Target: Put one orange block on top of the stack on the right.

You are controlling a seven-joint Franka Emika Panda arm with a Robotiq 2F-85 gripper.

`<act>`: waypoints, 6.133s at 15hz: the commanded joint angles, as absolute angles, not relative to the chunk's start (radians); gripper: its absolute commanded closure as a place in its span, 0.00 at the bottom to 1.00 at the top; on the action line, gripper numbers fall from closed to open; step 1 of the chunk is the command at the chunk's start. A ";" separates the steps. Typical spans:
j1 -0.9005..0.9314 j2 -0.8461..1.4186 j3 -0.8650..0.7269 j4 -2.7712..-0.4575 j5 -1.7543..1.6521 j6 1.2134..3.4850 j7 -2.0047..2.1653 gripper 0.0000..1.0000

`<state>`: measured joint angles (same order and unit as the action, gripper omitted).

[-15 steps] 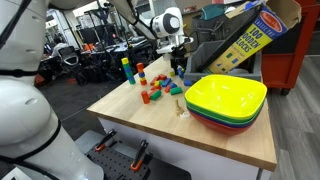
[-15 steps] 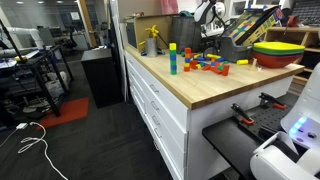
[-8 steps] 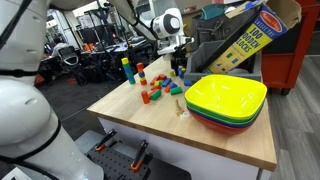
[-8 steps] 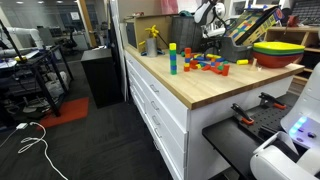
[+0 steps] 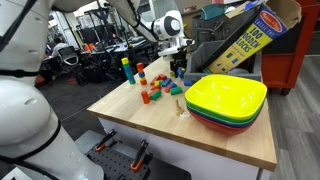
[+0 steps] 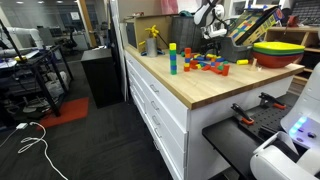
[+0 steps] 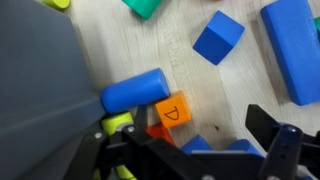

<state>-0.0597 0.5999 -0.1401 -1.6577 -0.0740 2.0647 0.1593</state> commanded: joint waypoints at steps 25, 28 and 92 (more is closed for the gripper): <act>-0.091 0.612 -0.068 -1.594 0.051 1.921 0.099 0.00; -0.094 0.599 -0.049 -1.586 0.101 1.901 0.095 0.00; -0.124 0.776 -0.128 -1.404 0.139 1.795 0.408 0.00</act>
<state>-0.1239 0.7256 -0.1279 -1.4341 0.1357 1.8545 0.4178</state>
